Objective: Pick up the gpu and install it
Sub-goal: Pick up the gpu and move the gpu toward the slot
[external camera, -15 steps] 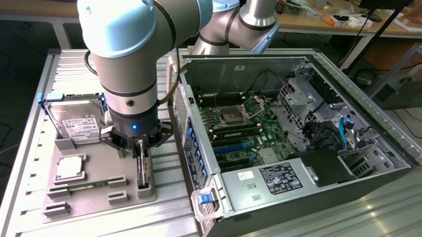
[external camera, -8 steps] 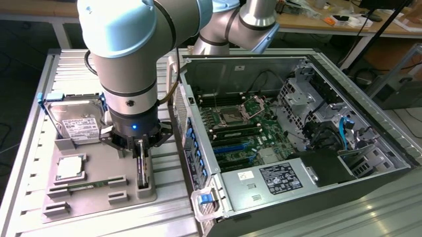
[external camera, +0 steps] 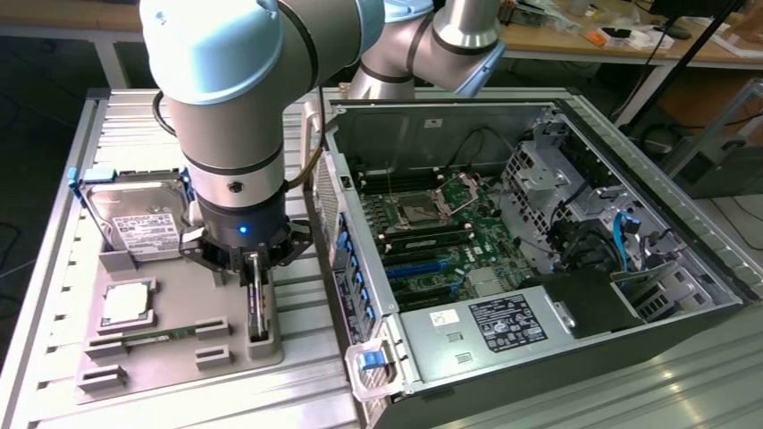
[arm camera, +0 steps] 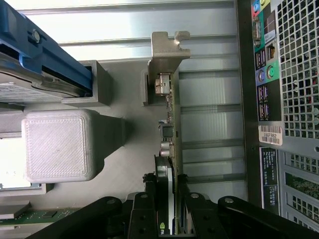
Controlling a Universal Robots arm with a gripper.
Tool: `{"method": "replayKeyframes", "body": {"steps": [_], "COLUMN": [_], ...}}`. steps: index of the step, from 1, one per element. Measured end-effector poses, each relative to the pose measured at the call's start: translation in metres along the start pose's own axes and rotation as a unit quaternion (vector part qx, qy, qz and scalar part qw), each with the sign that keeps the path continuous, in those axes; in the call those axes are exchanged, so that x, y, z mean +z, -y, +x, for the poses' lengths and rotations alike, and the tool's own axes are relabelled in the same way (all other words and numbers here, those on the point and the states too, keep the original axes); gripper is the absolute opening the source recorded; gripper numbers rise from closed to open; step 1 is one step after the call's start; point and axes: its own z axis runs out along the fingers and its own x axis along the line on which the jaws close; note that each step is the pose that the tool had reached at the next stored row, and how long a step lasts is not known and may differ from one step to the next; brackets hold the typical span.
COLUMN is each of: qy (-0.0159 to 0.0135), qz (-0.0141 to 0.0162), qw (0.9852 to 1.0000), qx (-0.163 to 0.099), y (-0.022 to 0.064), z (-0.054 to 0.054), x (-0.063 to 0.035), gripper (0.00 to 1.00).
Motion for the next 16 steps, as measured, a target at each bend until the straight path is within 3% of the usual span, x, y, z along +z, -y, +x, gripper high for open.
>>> {"method": "replayKeyframes", "body": {"steps": [16], "qy": [0.0000], "qz": [0.0000], "qw": [1.0000], "qx": [0.000], "y": [-0.0004], "z": [-0.0002], "x": [-0.0055], "gripper": [0.27]}}
